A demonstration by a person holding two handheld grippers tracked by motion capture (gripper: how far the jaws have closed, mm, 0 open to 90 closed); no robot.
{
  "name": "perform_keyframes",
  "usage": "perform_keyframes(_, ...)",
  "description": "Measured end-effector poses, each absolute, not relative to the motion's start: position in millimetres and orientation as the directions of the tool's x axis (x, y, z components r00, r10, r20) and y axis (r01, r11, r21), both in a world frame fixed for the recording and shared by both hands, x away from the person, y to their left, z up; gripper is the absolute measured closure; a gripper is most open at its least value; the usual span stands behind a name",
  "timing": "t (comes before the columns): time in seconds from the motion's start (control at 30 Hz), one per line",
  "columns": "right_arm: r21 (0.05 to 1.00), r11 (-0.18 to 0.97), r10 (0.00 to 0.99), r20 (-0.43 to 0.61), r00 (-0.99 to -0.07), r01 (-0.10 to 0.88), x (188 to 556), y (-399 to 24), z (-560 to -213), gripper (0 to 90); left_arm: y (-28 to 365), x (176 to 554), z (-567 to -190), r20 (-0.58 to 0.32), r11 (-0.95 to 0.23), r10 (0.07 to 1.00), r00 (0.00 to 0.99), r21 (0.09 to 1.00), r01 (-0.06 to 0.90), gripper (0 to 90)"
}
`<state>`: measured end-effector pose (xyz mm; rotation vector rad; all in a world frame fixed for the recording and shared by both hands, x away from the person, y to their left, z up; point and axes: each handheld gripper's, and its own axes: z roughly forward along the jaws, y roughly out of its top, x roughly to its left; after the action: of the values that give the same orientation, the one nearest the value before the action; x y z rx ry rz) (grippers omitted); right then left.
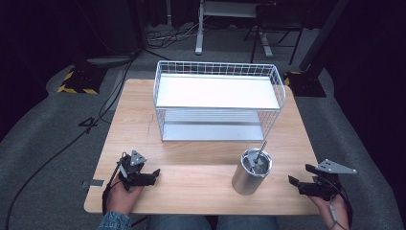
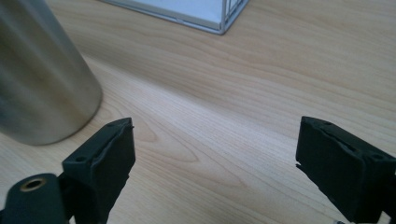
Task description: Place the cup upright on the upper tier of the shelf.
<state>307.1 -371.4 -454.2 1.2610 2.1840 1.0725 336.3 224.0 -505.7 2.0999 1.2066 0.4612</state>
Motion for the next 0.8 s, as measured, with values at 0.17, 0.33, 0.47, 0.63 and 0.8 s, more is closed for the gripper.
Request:
perform_keyframes(0.17, 0.798, 0.293, 0.847, 0.040, -0.531, 0.527, 296.5, -371.8, -439.7, 12.4, 224.0, 336.3, -505.7, -0.023, -0.354, 0.859, 0.511, 0.696, 0.625, 14.6)
perform_keyframes(0.33, 0.805, 0.306, 0.824, 0.043, -0.564, 0.508, 284.9, -368.6, -432.3, 12.3, 223.7, 336.2, -505.8, -0.025, -0.352, 0.859, 0.511, 0.697, 0.625, 14.7)
perform_keyframes(0.47, 0.827, 0.307, 0.799, 0.045, -0.599, 0.471, 275.8, -363.7, -423.3, 10.4, 223.7, 336.2, -505.8, -0.025, -0.352, 0.859, 0.511, 0.697, 0.625, 14.6)
perform_keyframes(0.63, 0.849, 0.314, 0.764, 0.039, -0.644, 0.425, 266.9, -352.2, -416.3, 5.5, 223.7, 336.2, -505.8, -0.025, -0.352, 0.859, 0.511, 0.697, 0.625, 14.6)
perform_keyframes(0.8, 0.851, 0.339, 0.729, 0.032, -0.684, 0.401, 262.6, -335.9, -413.8, 4.3, 223.8, 336.2, -505.7, -0.025, -0.352, 0.859, 0.511, 0.696, 0.626, 14.6)
